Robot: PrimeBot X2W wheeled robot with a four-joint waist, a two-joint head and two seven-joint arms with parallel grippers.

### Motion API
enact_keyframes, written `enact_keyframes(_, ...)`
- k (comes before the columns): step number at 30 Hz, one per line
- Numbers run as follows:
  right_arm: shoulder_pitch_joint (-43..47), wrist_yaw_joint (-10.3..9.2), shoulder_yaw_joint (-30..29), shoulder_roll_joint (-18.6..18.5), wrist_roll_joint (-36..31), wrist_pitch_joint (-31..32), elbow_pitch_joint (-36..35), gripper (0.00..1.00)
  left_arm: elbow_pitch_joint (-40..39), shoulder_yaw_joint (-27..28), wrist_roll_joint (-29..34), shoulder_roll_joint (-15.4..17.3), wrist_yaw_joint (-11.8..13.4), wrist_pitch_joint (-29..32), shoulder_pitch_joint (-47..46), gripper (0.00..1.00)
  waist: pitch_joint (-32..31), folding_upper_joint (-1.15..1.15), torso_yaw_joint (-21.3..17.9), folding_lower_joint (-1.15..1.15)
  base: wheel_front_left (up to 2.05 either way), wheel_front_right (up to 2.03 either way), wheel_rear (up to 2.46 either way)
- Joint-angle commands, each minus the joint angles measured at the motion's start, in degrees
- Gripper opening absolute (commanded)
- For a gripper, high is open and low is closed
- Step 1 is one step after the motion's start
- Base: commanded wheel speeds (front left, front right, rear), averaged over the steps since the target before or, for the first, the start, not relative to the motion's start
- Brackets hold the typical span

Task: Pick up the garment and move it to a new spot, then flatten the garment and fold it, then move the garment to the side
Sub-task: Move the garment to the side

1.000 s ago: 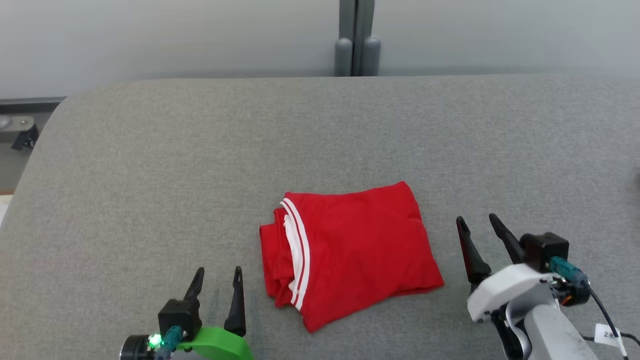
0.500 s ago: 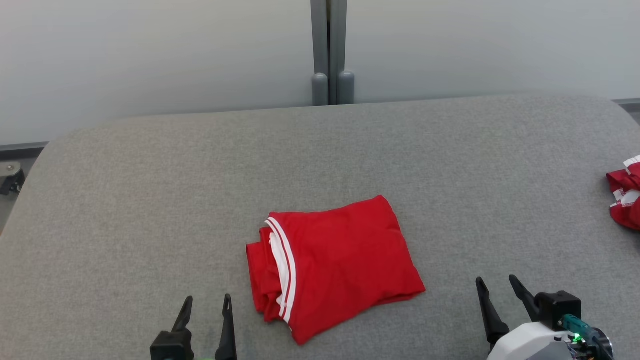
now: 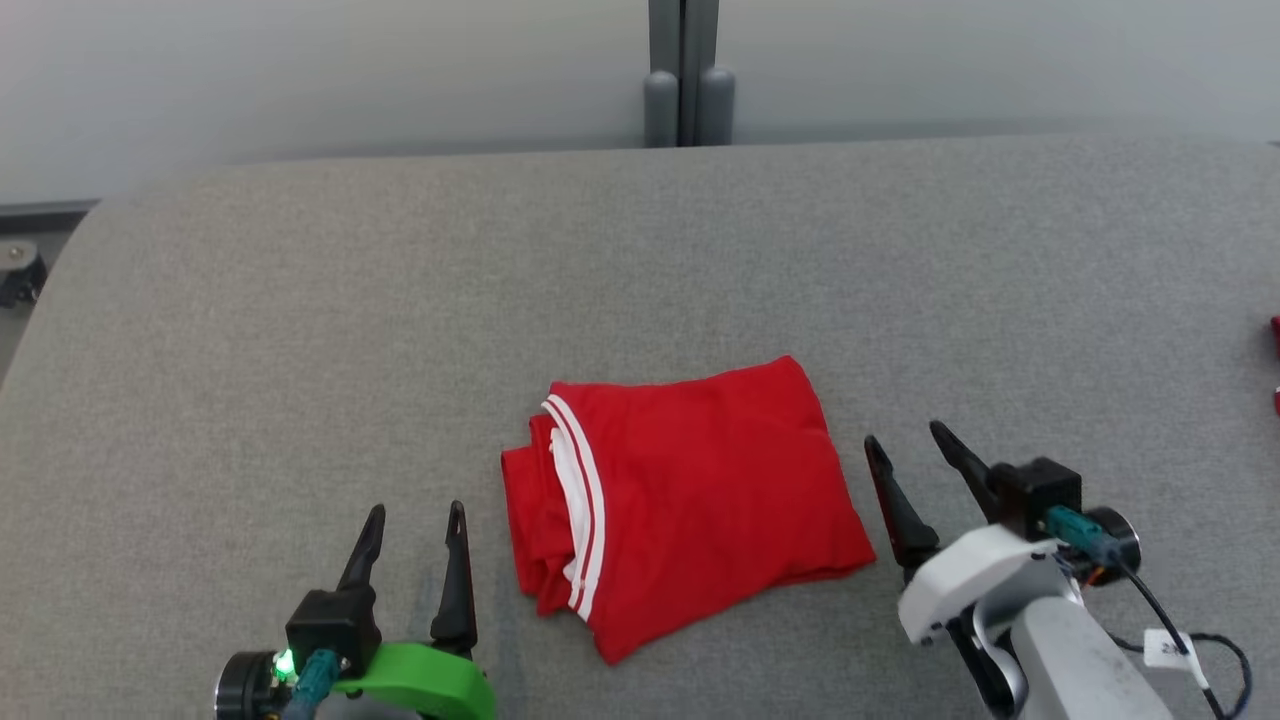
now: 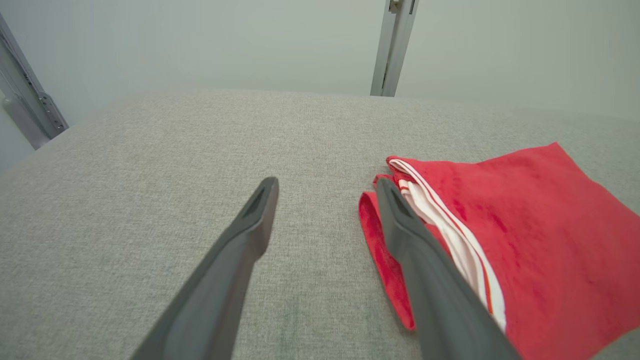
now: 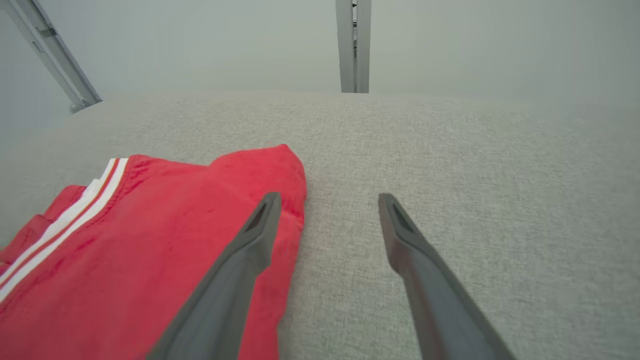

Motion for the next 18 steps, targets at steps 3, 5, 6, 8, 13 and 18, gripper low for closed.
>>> enact_keyframes(3,-7.1,-0.08,4.8,-0.2,0.1,-0.2,5.0,1.0,-0.5,-0.9,-0.3,0.3,-0.5,0.0,-3.5,1.0,7.0,0.0,3.0,0.0,0.0,0.0,0.0)
enact_keyframes(5,-9.5,-0.08,6.2,-0.3,-0.5,-0.2,8.6,1.0,-0.4,-1.3,-0.6,0.3,-0.4,0.0,-4.6,1.0,7.8,0.0,3.7,0.0,0.0,0.0,0.0)
enact_keyframes(6,-10.3,-0.08,6.5,-0.3,-0.6,-0.2,10.6,1.0,-0.4,-1.5,-0.7,0.3,-0.5,0.0,-5.0,1.0,8.1,0.0,4.0,0.0,0.0,0.0,0.0)
enact_keyframes(8,-11.9,-0.08,7.3,-0.3,-0.7,0.4,15.2,1.0,-0.3,-2.0,-0.9,0.3,-0.4,0.0,-5.8,1.0,8.6,0.0,4.6,0.0,0.0,0.0,0.0)
enact_keyframes(13,-12.5,-0.08,8.9,-0.2,0.4,1.0,23.6,0.0,-0.5,-2.6,-1.4,0.3,0.1,0.0,-6.8,1.0,9.2,0.0,4.7,0.0,0.0,0.0,0.0)
enact_keyframes(18,-11.5,-0.22,7.1,-0.7,0.7,0.8,26.2,0.0,-0.9,-1.9,-1.4,0.3,0.3,0.0,-6.2,1.0,7.9,0.0,0.7,0.0,0.0,0.0,0.0)
